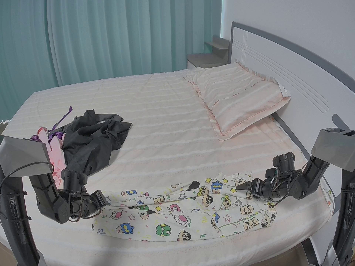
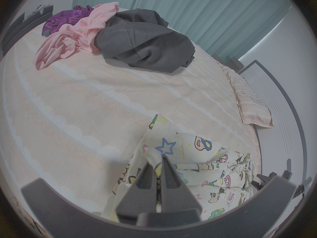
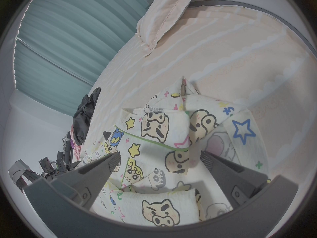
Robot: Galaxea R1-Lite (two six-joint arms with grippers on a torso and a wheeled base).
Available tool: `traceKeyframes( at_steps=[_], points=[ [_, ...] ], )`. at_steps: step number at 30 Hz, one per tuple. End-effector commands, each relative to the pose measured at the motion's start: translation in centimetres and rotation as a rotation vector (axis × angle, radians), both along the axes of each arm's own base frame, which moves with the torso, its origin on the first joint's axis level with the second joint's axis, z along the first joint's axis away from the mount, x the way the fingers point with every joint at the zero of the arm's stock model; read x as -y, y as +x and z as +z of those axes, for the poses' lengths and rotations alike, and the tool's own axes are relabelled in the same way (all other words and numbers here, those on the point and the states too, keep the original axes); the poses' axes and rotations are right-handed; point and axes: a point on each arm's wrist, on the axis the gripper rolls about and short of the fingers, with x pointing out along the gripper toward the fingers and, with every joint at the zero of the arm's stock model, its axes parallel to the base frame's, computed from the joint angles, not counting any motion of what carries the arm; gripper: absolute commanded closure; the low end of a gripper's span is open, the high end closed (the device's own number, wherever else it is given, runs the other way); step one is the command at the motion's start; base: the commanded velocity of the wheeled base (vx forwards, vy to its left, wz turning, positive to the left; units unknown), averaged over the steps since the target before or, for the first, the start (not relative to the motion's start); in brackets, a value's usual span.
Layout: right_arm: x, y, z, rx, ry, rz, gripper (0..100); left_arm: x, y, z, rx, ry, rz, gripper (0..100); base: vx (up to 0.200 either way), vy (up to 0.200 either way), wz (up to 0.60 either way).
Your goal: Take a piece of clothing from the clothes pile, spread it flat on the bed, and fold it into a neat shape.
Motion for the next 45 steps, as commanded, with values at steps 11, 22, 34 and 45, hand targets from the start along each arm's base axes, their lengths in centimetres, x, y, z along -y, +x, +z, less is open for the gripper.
traceKeyframes(
  at_steps=[11, 22, 34, 45],
  points=[
    [-0.2, 0.3, -0.9, -0.010, -0.003, 0.001, 100, 0.0, 0.1, -0.1, 0.000, 0.000, 0.001, 100, 0.000, 0.000, 0.00],
    [1.6, -0.6, 1.9, 0.027, 0.009, -0.044, 100, 0.0, 0.7, 0.2, 0.024, 0.010, 0.004, 100, 0.000, 0.000, 0.00],
    [3.2, -1.0, 2.6, 0.035, 0.018, -0.078, 100, 0.3, 4.5, 2.3, 0.175, 0.031, 0.041, 100, 0.000, 0.000, 0.00],
    [3.5, 0.9, 4.5, 0.121, 0.055, -0.101, 100, 0.9, 9.0, 4.9, 0.314, 0.064, 0.107, 100, 0.000, 0.000, 0.00]
  ],
)
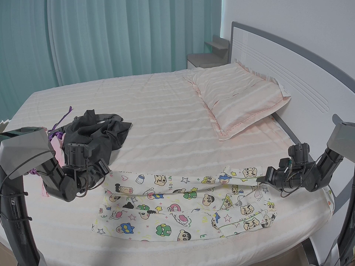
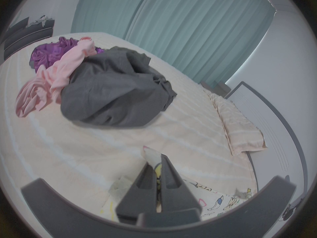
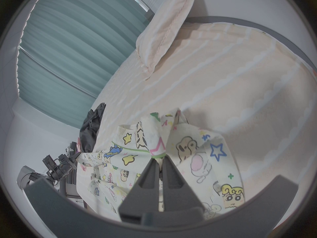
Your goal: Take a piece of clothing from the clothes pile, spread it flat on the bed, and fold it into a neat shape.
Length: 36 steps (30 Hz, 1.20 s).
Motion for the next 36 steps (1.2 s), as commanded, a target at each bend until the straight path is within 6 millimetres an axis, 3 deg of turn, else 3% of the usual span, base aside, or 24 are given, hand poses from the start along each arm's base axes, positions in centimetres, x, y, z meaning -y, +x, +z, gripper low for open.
traceKeyframes(
  at_steps=[1, 8, 18, 29, 31, 36],
  points=[
    [0.0, 1.4, 1.4, 0.055, 0.030, -0.024, 100, 0.4, 2.4, 1.3, 0.053, 0.011, 0.034, 100, 0.000, 0.000, 0.00],
    [0.0, 2.7, 2.3, 0.097, 0.049, -0.036, 100, 0.8, 4.6, 2.7, 0.101, -0.048, 0.068, 100, 0.000, 0.000, 0.00],
    [0.3, 2.8, 2.4, 0.100, 0.048, -0.045, 100, 0.8, 5.2, 1.5, 0.085, -0.060, 0.132, 100, 0.000, 0.000, 0.00],
    [0.4, 1.0, 1.1, 0.037, 0.027, -0.034, 100, 0.7, 2.2, -1.0, -0.043, -0.035, 0.121, 100, 0.000, 0.000, 0.00],
    [0.5, -0.2, 0.1, 0.004, -0.007, -0.005, 100, 0.5, 0.5, -2.3, -0.114, 0.006, 0.102, 100, 0.000, 0.000, 0.00],
    [0.6, -1.2, -0.7, -0.025, -0.035, 0.018, 100, 0.5, -1.3, -3.6, -0.173, 0.041, 0.077, 100, 0.000, 0.000, 0.00]
  ],
)
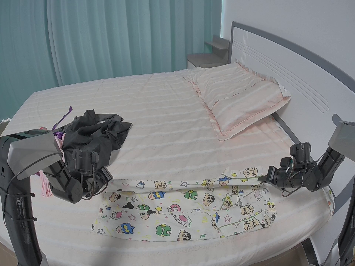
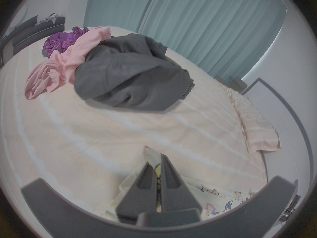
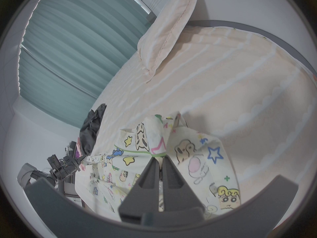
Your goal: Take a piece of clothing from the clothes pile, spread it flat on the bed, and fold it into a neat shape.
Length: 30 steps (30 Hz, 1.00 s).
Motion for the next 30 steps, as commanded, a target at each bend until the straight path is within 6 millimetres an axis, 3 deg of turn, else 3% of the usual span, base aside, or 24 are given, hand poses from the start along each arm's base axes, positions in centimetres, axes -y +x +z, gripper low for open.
traceKeyframes(
  at_steps=[1, 9, 20, 21, 22, 23, 30],
  points=[
    [0.1, -1.3, -1.1, -0.046, -0.027, 0.022, 100, 0.0, -1.9, -1.4, -0.074, 0.026, -0.021, 100, 0.000, 0.000, 0.00],
    [0.0, -2.7, -2.7, -0.090, -0.095, 0.083, 100, 0.4, -4.5, -2.9, -0.180, 0.102, -0.106, 100, 0.000, 0.000, 0.00],
    [0.0, -2.7, -5.1, -0.118, -0.195, 0.134, 100, 0.7, -4.9, -3.5, -0.208, 0.139, -0.143, 100, 0.000, 0.000, 0.00],
    [0.0, -2.7, -5.2, -0.121, -0.196, 0.135, 0, 0.7, -5.0, -3.5, -0.212, 0.143, -0.147, 100, 0.000, 0.000, 0.00],
    [-0.2, -2.7, -5.1, -0.116, -0.197, 0.137, 0, 0.7, -5.0, -3.5, -0.213, 0.143, -0.148, 100, 0.000, 0.000, 0.00],
    [-0.2, -2.7, -5.1, -0.117, -0.196, 0.136, 0, 0.7, -5.0, -3.5, -0.213, 0.143, -0.148, 0, 0.000, 0.000, 0.00],
    [0.2, -2.8, -3.4, -0.061, -0.193, 0.110, 0, 0.2, -6.0, -3.0, -0.224, 0.130, -0.132, 0, 0.000, 0.000, 0.00]
  ],
)
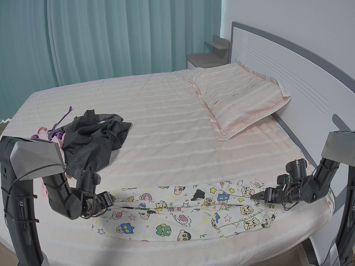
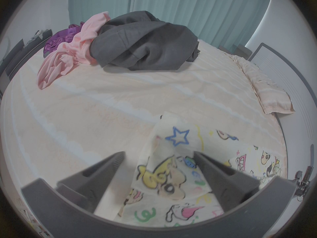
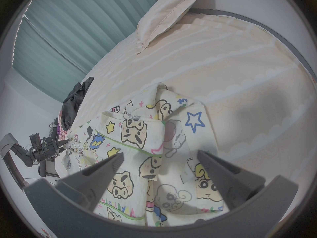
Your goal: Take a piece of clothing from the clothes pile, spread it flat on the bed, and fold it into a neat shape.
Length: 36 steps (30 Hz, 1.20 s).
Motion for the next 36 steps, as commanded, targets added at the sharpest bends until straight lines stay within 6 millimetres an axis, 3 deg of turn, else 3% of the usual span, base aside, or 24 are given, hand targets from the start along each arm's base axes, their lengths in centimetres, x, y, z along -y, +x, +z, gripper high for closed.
traceKeyframes(
  at_steps=[1, 7, 8, 11, 13, 15, 19, 26, 36],
  points=[
    [0.6, -0.3, 1.5, 0.040, -0.020, -0.039, 0, -1.1, -1.1, 1.1, 0.003, -0.008, 0.029, 0, 0.000, 0.000, 0.00],
    [0.7, -0.6, 3.1, 0.079, -0.026, -0.077, 0, -3.2, -1.7, 3.9, 0.073, -0.045, 0.083, 0, 0.000, 0.000, 0.00],
    [0.4, -0.5, 3.7, 0.083, 0.004, -0.114, 0, -4.4, -2.0, 5.3, 0.108, -0.085, 0.112, 0, 0.000, 0.000, 0.00],
    [0.0, -0.4, 4.0, 0.096, 0.021, -0.147, 0, -5.4, -2.3, 6.1, 0.132, -0.130, 0.147, 0, 0.000, 0.000, 0.00],
    [-1.1, 0.0, 4.0, 0.158, 0.030, -0.236, 0, -6.7, -3.0, 7.6, 0.175, -0.325, 0.245, 0, 0.000, 0.000, 0.00],
    [-1.7, 0.4, 3.1, 0.176, 0.040, -0.252, 0, -6.8, -3.6, 8.1, 0.169, -0.482, 0.285, 0, 0.000, 0.000, 0.00],
    [-2.1, 0.8, 1.9, 0.237, 0.056, -0.245, 0, -6.3, -4.7, 7.9, 0.089, -0.696, 0.276, 0, 0.000, 0.000, 0.00],
    [-1.9, 0.3, -0.4, 0.231, 0.060, -0.229, 0, -5.5, -4.8, 7.8, 0.102, -0.721, 0.225, 0, 0.000, 0.000, 0.00],
    [-2.6, 1.5, -1.3, 0.318, 0.093, -0.196, 0, -4.9, -4.2, 6.8, 0.115, -0.688, 0.218, 0, 0.000, 0.000, 0.00]
  ],
)
